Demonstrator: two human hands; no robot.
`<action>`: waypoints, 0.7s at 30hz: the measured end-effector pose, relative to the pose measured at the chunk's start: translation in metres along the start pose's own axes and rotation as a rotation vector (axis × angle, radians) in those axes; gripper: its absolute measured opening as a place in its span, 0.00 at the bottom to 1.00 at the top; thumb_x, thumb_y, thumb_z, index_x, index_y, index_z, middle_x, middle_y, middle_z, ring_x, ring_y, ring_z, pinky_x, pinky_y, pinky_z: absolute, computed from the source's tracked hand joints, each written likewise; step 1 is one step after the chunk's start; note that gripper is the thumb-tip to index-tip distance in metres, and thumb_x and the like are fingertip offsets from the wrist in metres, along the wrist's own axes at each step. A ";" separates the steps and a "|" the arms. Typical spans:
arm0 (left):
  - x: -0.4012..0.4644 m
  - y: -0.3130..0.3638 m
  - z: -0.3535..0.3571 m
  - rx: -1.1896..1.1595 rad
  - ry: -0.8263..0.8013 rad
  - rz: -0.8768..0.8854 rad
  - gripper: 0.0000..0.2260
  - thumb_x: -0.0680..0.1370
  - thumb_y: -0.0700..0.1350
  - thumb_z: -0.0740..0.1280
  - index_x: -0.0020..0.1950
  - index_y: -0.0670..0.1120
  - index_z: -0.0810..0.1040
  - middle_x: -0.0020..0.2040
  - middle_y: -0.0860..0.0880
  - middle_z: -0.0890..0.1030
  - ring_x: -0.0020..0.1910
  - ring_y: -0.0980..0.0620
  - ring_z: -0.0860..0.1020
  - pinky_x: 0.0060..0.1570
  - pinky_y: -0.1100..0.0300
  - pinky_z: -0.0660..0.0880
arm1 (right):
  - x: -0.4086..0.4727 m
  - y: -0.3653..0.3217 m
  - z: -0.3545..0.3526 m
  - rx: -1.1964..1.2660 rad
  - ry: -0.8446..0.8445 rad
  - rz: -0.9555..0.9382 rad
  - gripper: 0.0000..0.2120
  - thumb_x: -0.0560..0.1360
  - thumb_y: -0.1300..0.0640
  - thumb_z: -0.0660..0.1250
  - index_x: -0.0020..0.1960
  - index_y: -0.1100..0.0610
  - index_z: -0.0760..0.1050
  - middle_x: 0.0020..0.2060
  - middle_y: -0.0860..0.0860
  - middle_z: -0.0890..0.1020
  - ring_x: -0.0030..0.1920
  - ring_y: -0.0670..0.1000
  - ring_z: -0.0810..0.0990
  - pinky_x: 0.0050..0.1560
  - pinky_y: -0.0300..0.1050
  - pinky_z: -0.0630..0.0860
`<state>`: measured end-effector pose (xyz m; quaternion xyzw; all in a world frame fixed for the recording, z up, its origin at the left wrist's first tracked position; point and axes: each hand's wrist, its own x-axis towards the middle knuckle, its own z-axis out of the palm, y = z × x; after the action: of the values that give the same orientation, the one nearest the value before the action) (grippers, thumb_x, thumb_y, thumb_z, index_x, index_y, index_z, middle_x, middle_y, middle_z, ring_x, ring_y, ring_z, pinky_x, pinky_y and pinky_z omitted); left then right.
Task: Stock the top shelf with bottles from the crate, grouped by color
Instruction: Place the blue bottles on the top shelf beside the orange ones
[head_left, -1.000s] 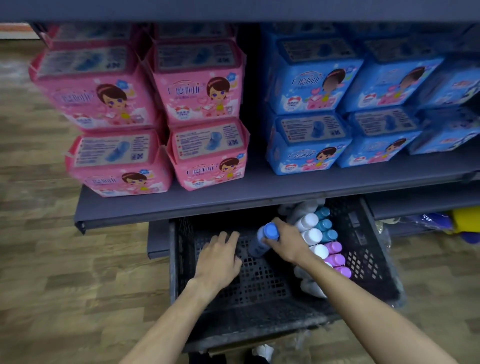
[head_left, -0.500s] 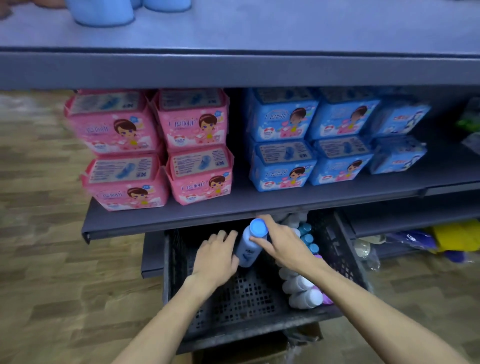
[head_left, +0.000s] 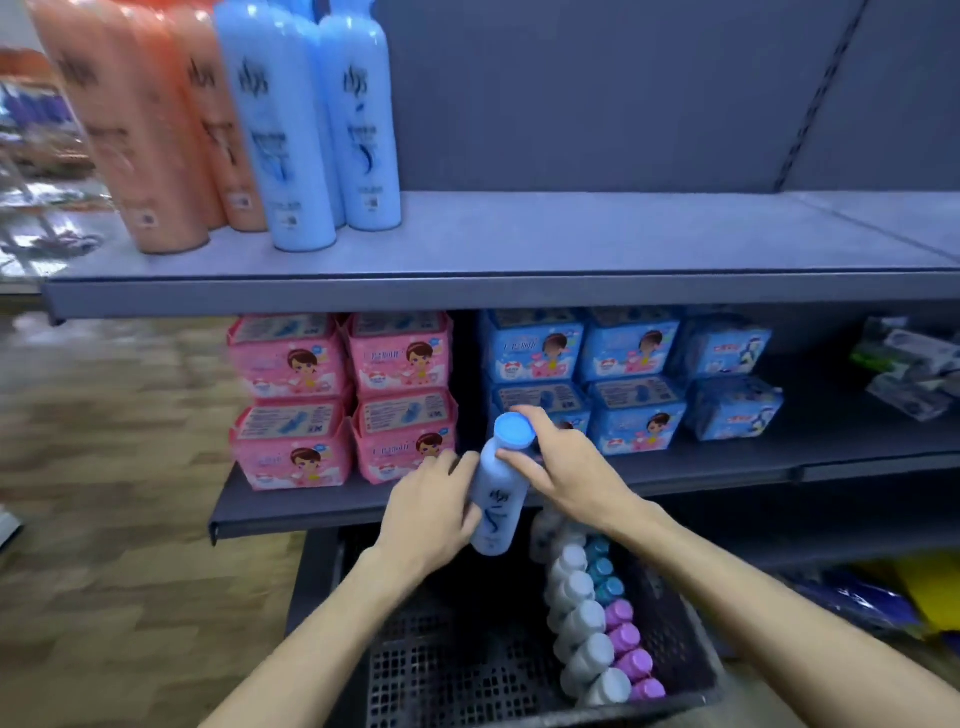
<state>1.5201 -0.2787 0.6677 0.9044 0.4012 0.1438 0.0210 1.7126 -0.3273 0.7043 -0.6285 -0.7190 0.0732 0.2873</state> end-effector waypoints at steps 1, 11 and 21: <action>0.003 0.002 -0.008 0.010 0.030 0.011 0.18 0.72 0.51 0.60 0.61 0.49 0.71 0.49 0.49 0.75 0.46 0.45 0.76 0.36 0.51 0.74 | 0.003 -0.003 -0.009 0.020 0.009 0.000 0.23 0.80 0.43 0.62 0.69 0.53 0.65 0.37 0.44 0.77 0.38 0.52 0.78 0.39 0.45 0.67; 0.040 0.030 -0.106 0.162 0.330 0.089 0.14 0.70 0.49 0.65 0.54 0.48 0.74 0.43 0.50 0.74 0.41 0.46 0.75 0.33 0.55 0.68 | 0.034 -0.051 -0.116 0.015 0.130 -0.101 0.20 0.80 0.45 0.62 0.65 0.55 0.67 0.34 0.50 0.79 0.32 0.48 0.74 0.36 0.44 0.70; 0.082 0.048 -0.204 0.245 0.563 0.139 0.11 0.70 0.47 0.68 0.50 0.45 0.73 0.38 0.50 0.73 0.37 0.45 0.74 0.27 0.56 0.66 | 0.083 -0.094 -0.216 -0.012 0.241 -0.165 0.15 0.80 0.45 0.62 0.60 0.54 0.70 0.34 0.49 0.80 0.34 0.48 0.75 0.36 0.40 0.70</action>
<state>1.5506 -0.2667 0.8909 0.8501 0.3428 0.3403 -0.2097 1.7367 -0.3228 0.9526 -0.5732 -0.7291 -0.0309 0.3727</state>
